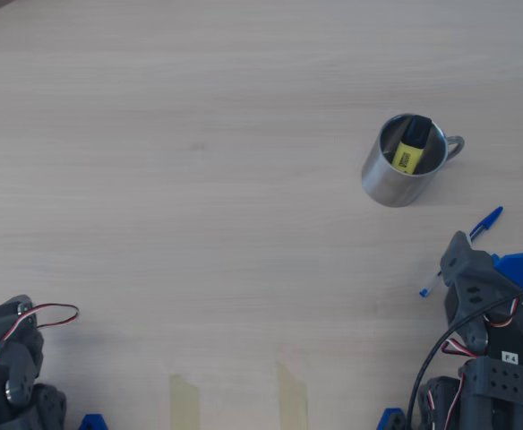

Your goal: Grab the blue pen and put it in the silver cup.

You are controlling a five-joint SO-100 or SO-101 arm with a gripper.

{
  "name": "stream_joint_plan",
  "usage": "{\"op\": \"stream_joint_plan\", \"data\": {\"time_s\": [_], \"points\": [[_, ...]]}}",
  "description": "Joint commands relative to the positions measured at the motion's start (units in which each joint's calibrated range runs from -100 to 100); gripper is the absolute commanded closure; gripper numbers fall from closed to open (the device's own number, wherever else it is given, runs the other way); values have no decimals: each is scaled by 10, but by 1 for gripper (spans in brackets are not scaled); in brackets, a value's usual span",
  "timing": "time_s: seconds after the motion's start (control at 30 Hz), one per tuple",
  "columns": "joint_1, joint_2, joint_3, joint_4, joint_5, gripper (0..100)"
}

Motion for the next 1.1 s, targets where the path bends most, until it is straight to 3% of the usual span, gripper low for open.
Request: {"op": "stream_joint_plan", "data": {"time_s": [0.0,0.27,1.07], "points": [[15,-7,-25,2,6,79],[65,0,-27,31,39,79],[73,99,-26,66,40,79]]}}
